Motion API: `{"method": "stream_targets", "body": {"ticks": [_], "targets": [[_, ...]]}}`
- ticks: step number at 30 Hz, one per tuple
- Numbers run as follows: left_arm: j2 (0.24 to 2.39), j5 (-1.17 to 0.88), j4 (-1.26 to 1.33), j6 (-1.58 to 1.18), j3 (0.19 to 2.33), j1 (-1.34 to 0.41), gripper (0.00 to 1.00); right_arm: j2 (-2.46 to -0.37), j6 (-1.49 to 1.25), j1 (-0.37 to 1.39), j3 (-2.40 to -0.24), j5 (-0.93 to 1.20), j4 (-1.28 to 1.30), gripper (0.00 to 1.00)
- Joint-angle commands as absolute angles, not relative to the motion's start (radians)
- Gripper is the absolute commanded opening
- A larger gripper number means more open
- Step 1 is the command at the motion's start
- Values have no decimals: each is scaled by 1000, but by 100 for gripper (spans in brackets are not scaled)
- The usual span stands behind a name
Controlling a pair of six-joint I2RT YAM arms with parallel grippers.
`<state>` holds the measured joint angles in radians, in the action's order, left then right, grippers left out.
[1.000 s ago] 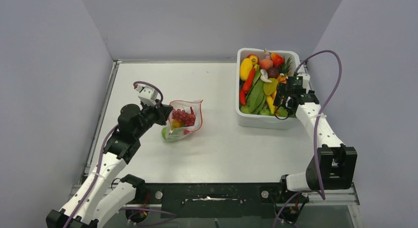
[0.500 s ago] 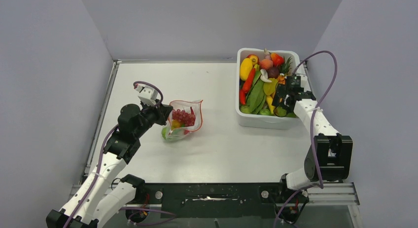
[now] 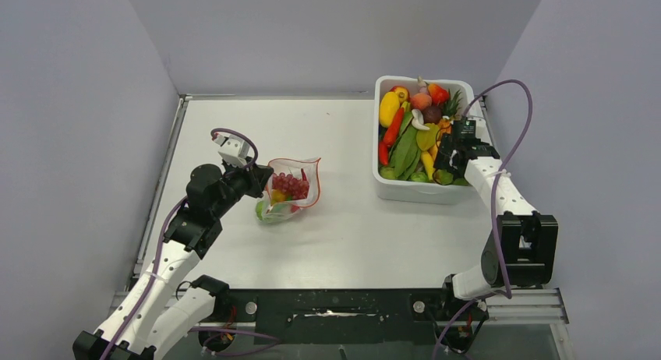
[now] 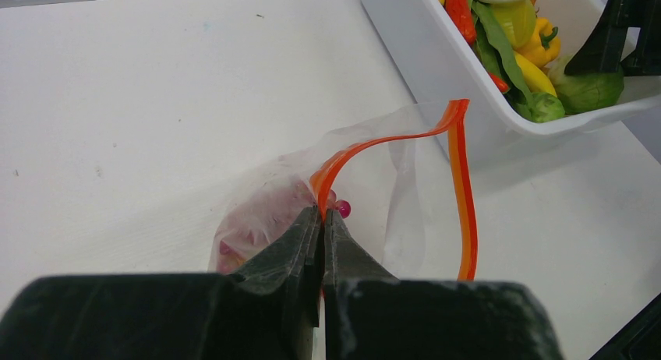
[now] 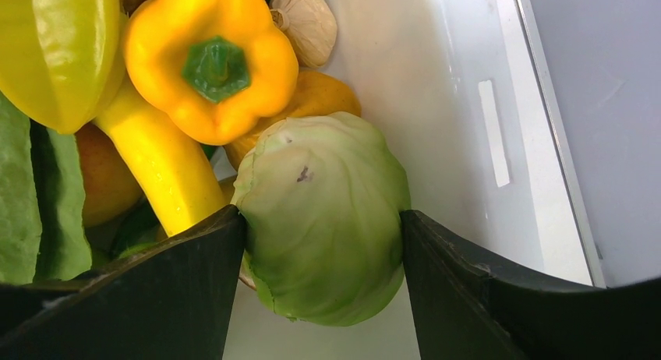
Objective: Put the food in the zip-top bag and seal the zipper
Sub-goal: Pick up the fake vegetable from the bin.
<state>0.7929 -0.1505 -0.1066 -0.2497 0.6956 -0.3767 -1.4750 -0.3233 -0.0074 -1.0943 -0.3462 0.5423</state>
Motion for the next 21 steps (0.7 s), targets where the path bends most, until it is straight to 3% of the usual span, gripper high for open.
{"method": "stream_targets", "body": {"ticks": [1, 10, 21], "targets": [[779, -152, -38, -235, 700, -370, 0, -1417, -311, -3, -1084, -400, 507, 66], [779, -150, -37, -235, 699, -370, 0, -1370, -319, 43, -1105, -447, 526, 55], [786, -151, -37, -236, 699, -370, 0, -1297, -328, 151, -1179, -505, 587, 52]]}}
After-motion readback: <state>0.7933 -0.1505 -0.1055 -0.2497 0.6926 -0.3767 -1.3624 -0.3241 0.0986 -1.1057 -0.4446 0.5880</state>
